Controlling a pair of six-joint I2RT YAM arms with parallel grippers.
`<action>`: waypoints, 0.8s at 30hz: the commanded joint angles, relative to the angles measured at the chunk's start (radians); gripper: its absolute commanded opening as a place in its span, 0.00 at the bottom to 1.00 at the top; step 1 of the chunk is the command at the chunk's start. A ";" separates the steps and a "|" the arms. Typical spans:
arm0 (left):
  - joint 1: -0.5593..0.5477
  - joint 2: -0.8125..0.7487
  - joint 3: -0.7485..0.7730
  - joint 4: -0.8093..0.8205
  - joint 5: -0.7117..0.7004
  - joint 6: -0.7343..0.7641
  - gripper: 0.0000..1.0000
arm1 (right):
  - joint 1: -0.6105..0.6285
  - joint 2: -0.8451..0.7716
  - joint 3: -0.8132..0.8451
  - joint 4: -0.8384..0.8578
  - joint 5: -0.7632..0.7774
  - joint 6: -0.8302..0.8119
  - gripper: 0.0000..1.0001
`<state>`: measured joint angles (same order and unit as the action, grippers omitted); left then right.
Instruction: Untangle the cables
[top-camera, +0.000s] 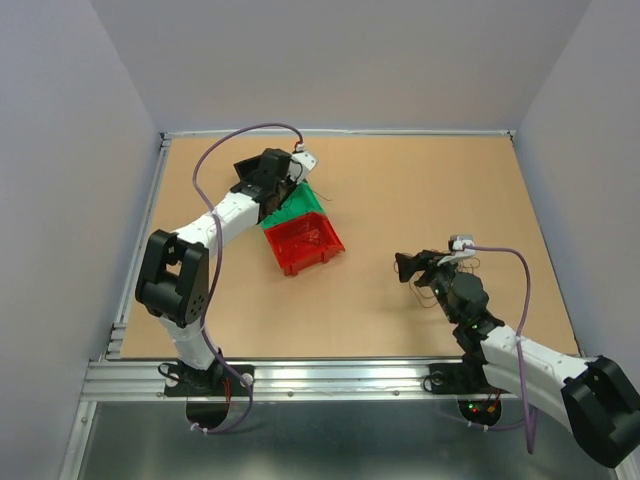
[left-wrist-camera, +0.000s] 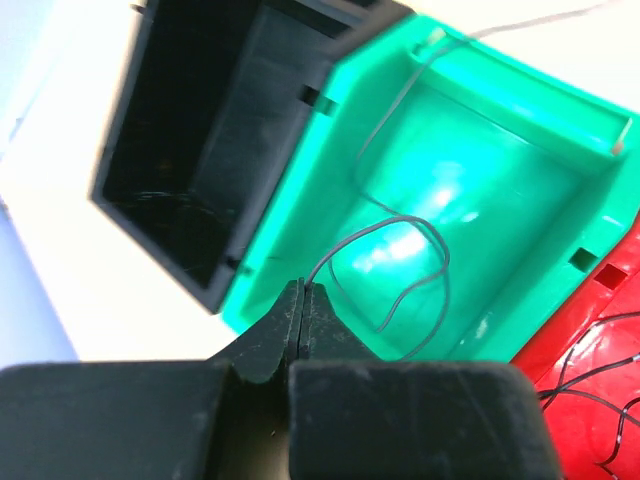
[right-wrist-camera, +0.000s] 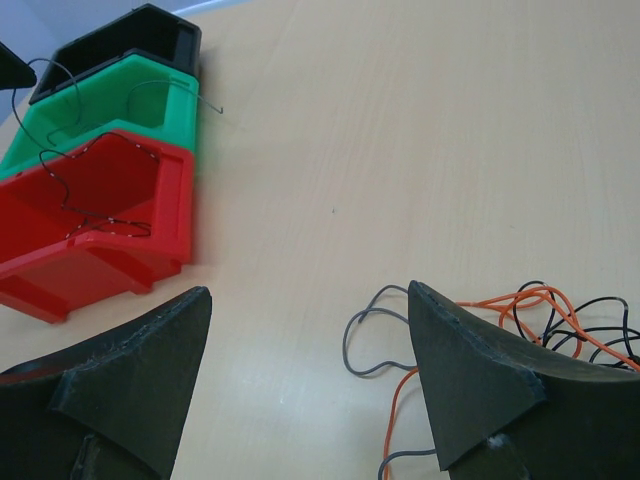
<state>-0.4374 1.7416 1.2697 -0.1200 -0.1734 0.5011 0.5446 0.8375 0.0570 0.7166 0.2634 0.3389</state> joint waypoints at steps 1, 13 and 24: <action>-0.003 -0.068 -0.029 0.019 -0.023 0.004 0.06 | 0.002 0.003 0.041 0.081 -0.010 0.003 0.84; -0.009 0.044 -0.029 0.086 -0.225 0.034 0.11 | 0.003 0.041 0.050 0.092 -0.018 -0.005 0.84; -0.026 0.035 -0.046 0.089 -0.141 0.033 0.32 | 0.002 0.048 0.052 0.093 -0.006 -0.003 0.84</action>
<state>-0.4500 1.8091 1.2316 -0.0631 -0.3405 0.5381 0.5446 0.8803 0.0578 0.7490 0.2508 0.3389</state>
